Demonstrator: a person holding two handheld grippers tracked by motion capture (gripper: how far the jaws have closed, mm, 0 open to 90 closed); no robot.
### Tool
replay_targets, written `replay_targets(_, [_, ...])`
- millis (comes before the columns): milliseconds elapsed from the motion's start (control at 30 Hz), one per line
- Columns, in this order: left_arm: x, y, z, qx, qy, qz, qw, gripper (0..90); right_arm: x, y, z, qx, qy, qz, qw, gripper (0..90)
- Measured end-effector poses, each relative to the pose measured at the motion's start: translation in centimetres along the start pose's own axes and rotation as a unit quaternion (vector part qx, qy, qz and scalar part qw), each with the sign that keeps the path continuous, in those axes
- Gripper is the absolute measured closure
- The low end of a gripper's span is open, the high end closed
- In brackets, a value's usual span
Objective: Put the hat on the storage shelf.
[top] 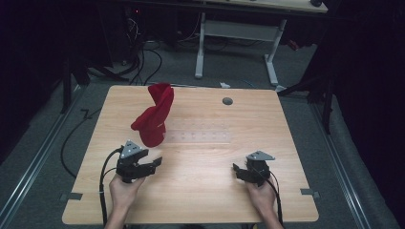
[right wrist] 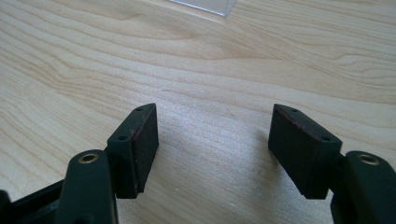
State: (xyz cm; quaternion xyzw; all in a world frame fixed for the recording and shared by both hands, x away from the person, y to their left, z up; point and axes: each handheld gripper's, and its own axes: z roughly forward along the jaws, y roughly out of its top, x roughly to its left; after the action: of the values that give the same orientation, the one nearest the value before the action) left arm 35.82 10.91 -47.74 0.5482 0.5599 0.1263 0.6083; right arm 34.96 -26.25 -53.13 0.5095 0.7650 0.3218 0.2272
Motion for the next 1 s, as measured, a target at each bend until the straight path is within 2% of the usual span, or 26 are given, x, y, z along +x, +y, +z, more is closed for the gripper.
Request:
replay_targets(433, [-0.8,-2.3,1.2,0.022,-0.004,0.013,0.9997,35.8,0.0,0.0,0.0,0.000,0.000,0.000,1.0000,33.4])
replay_targets(733, [-0.5,-3.4,2.4,0.035,0.009,0.024,0.9991,36.3,0.0,0.0,0.0,0.000,0.000,0.000,1.0000,33.4])
replay_targets(1000, [-0.4,-4.7,3.8,0.039,0.026,0.058,0.9972,35.5,0.0,0.0,0.0,0.000,0.000,0.000,1.0000,33.4])
